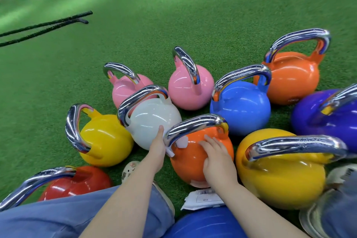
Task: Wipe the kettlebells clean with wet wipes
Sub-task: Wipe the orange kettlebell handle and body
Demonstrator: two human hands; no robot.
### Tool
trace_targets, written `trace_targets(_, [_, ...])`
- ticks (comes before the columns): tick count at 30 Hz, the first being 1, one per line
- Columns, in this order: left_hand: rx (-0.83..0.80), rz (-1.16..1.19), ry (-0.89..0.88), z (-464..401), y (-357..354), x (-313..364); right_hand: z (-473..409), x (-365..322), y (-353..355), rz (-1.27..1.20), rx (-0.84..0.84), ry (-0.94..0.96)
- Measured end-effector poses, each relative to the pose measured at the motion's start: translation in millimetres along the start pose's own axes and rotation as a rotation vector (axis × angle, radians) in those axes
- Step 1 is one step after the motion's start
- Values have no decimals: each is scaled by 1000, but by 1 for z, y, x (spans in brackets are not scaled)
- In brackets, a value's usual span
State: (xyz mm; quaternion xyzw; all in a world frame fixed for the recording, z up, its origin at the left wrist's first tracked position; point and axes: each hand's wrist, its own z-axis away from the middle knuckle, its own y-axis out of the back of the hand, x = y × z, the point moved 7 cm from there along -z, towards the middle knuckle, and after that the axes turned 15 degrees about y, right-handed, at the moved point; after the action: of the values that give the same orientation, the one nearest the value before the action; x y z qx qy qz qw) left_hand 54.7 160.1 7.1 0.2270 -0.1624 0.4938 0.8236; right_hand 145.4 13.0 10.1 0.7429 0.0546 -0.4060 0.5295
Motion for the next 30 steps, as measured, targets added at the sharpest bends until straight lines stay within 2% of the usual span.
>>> trace_targets(3, [3, -106, -9, 17, -5, 12, -3, 2, 3, -10, -4, -8])
trace_targets(5, [11, -255, -143, 26, -12, 28, -4, 5, 6, -37, 52, -31])
trace_targets(7, [17, -513, -337, 37, -23, 43, -3, 3, 18, -73, 244, 23])
trace_targets(9, [35, -773, -456, 52, -35, 50, 0, -9, 35, -69, 464, 182])
trace_targets(13, [137, -1170, -738, 85, -73, 60, -10, -27, 68, -95, 655, 318])
trace_targets(15, [106, -1257, -837, 94, -93, 58, -20, -24, 85, -157, 697, 283])
trace_targets(18, [-34, -1168, -776, 89, -100, 58, -35, -5, 109, -268, 718, 87])
trace_targets(20, [-237, -965, -742, 89, -98, 59, -55, 11, 116, -330, 589, -53])
trace_targets(22, [-363, -781, -778, 95, -91, 65, -80, 17, 113, -388, 370, -81])
trace_targets(27, [-352, -670, -784, 93, -64, 74, -117, -17, 95, -326, -164, 135])
trace_targets(30, [-230, -808, -855, 89, -52, 76, -119, -30, 88, -185, -426, 204])
